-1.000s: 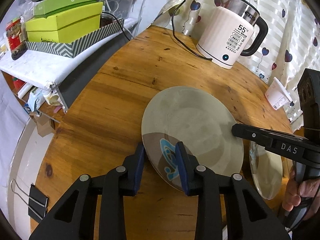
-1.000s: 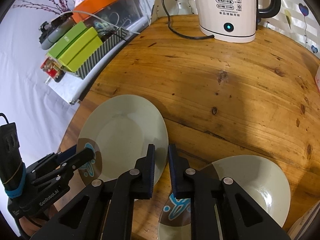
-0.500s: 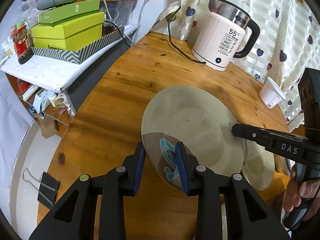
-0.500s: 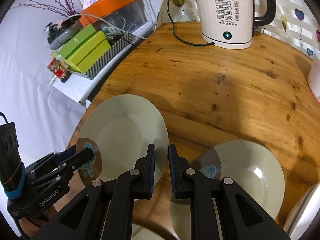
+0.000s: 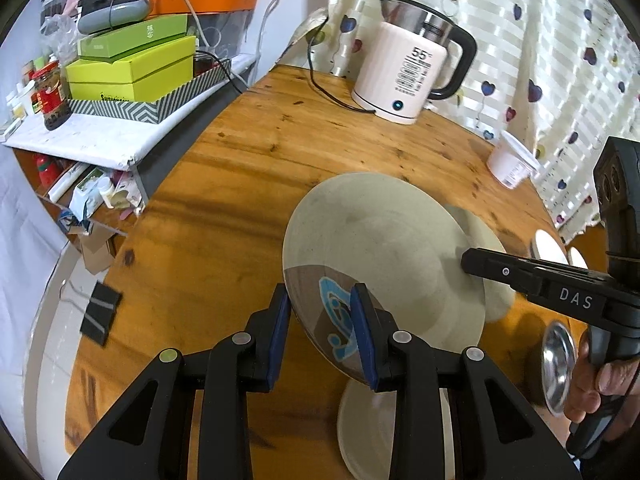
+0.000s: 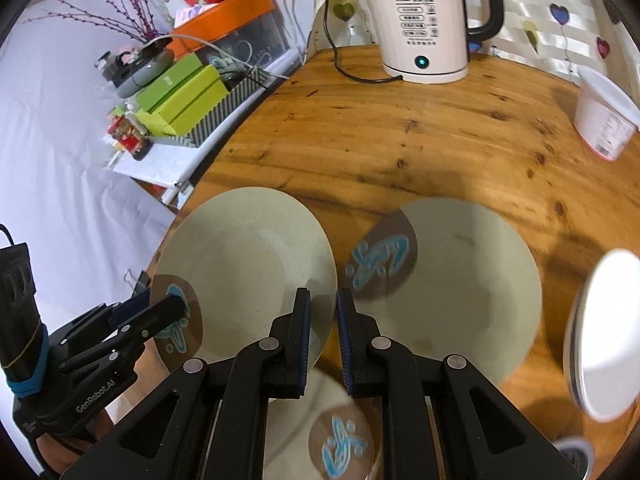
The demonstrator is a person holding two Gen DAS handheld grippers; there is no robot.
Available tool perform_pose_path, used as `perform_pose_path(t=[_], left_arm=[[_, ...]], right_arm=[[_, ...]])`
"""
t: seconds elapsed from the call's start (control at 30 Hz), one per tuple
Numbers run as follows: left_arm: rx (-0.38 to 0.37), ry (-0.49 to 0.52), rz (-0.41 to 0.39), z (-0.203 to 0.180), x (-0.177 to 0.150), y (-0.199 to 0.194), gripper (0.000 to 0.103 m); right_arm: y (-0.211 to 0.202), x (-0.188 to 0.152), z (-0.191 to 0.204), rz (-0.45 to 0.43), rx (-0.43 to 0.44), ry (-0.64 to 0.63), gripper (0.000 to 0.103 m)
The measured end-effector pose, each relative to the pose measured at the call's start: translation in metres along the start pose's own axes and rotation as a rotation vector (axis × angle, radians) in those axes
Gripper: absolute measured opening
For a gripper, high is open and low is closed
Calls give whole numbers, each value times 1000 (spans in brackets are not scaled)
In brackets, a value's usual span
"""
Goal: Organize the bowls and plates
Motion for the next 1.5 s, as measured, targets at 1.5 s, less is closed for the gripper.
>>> perform_pose_path(t=[1.5], left_arm=[[23, 52, 84, -15, -97, -17, 32]], right_arm=[[-28, -111, 9, 47, -20, 66, 13]])
Point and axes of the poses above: each gripper's, at about its wrist camera, not at the fingertips, and y roughly the way its jaws point, z to its left, x to its top, the point moved 5 cm from there along y, roughly the way its jaws point, and after that the axes turned 15 degrees about -y, right-handed, at the moved point
